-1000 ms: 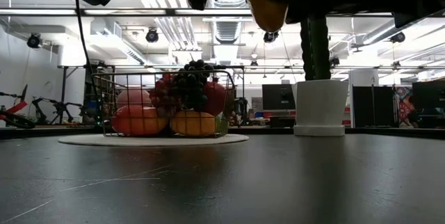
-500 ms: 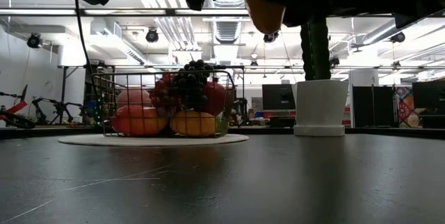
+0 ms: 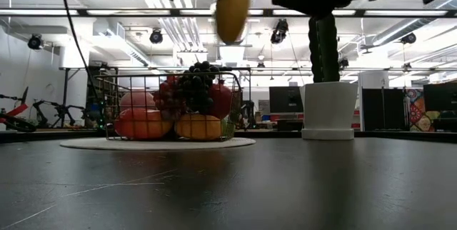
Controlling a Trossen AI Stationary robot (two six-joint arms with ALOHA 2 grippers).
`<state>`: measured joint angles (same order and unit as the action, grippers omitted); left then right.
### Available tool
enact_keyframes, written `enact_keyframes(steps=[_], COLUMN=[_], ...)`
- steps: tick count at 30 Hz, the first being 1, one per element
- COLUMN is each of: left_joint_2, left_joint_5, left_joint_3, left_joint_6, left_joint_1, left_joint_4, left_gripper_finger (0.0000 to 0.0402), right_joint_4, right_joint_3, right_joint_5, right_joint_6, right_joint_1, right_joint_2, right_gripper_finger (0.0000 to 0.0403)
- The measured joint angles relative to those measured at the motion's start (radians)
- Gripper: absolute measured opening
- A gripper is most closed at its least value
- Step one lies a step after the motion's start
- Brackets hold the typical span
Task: Build produce basket
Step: Put the mango in the gold wire basket
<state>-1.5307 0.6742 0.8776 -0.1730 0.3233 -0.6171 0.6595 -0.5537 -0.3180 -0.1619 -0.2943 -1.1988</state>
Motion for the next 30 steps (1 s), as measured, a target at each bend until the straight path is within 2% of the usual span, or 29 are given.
enact_keyframes(steps=[7, 10, 17, 22, 24, 27, 30], left_joint_2=[0.195, 0.265, 0.337, 0.334, 0.328, 0.326, 0.326], left_joint_5=[0.282, 0.348, 0.358, 0.364, 0.368, 0.376, 0.384], left_joint_3=[-0.001, -0.003, -0.04, -0.094, -0.122, -0.164, -0.193], left_joint_6=[0.011, 0.044, 0.077, 0.196, 0.316, 0.577, 0.659], left_joint_1=[-0.027, -0.072, -0.239, -0.37, -0.418, -0.472, -0.498], left_joint_4=[0.404, 0.515, 0.554, 0.55, 0.554, 0.553, 0.55], left_gripper_finger=[0.0205, 0.0206, 0.0206, 0.0206, 0.0206, 0.0206, 0.0206], right_joint_4=[-0.214, -0.267, -0.287, -0.287, -0.288, -0.289, -0.289], right_joint_3=[0.0, 0.0, 0.0, 0.0, 0.0, 0.0, 0.0], right_joint_5=[0.0, 0.0, 0.0, 0.0, 0.0, 0.0, 0.0], right_joint_6=[0.101, 0.122, 0.129, 0.128, 0.128, 0.127, 0.127], right_joint_1=[0.0, 0.0, 0.0, 0.0, 0.0, 0.0, 0.0], right_joint_2=[0.14, 0.165, 0.162, 0.157, 0.157, 0.157, 0.157], right_gripper_finger=[0.0359, 0.0359, 0.0359, 0.0359, 0.0359, 0.0359, 0.0359])
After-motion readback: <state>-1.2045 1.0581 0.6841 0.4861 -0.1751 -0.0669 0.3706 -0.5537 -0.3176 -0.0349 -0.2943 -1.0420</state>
